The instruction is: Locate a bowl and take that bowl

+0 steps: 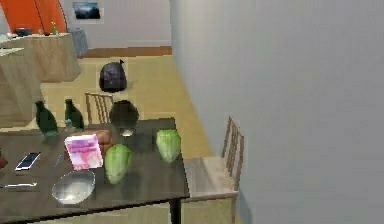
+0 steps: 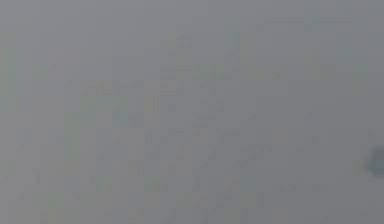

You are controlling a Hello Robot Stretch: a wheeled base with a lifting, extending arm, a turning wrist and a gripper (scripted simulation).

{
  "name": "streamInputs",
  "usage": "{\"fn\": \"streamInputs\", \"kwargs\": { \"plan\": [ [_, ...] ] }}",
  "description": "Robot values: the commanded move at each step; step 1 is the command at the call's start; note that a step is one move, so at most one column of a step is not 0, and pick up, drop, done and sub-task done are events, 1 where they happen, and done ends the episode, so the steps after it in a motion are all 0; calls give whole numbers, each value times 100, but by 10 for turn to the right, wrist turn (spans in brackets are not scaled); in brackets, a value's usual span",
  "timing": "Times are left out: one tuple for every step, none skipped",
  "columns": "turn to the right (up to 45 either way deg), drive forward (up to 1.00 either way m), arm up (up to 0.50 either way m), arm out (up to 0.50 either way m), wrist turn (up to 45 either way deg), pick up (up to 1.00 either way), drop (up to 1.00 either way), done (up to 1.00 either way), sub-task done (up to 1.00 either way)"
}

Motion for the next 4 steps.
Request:
{"fn": "streamInputs", "kwargs": {
  "plan": [
    [-450, 0, 0, 0, 0, 0, 0, 0, 0],
    [-450, 0, 0, 0, 0, 0, 0, 0, 0],
    [-330, 0, 0, 0, 0, 0, 0, 0, 0],
    [0, 0, 50, 0, 0, 0, 0, 0, 0]
  ]
}}
